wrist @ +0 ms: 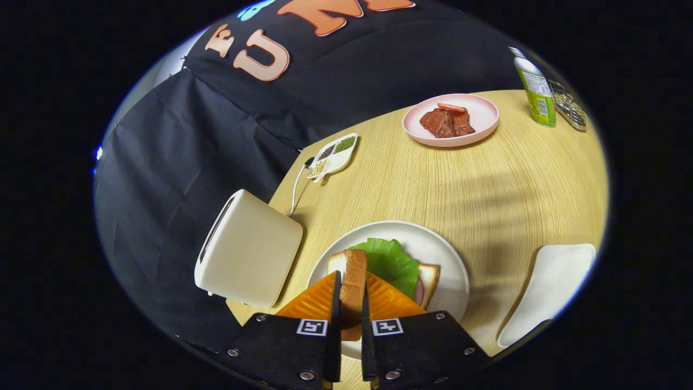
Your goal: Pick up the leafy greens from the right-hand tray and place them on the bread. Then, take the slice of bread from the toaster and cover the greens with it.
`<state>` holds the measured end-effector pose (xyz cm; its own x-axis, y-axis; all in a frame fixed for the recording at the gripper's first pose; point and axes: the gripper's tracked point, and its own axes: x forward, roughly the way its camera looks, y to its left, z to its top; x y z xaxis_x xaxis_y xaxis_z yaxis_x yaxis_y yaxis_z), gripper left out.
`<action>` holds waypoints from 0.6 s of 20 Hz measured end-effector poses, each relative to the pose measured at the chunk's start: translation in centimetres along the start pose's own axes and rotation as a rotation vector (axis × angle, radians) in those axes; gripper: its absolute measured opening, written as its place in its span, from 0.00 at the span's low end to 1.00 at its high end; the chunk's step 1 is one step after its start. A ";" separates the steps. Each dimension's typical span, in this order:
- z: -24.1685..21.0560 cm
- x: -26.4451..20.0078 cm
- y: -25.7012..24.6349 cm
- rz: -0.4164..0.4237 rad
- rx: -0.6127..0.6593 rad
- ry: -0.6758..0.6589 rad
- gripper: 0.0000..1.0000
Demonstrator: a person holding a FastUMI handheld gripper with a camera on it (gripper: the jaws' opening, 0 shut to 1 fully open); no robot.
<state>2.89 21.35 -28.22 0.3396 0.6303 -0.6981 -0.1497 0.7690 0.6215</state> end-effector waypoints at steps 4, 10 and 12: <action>0.4 -0.5 -1.6 -0.078 -0.095 -0.046 0.29; 1.4 -1.1 -4.0 -0.192 -0.178 -0.106 0.53; 1.9 -1.5 -4.3 -0.211 -0.177 -0.139 0.59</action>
<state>4.76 16.84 -29.17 0.5024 0.4436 -0.7422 -0.2174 0.8956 0.3881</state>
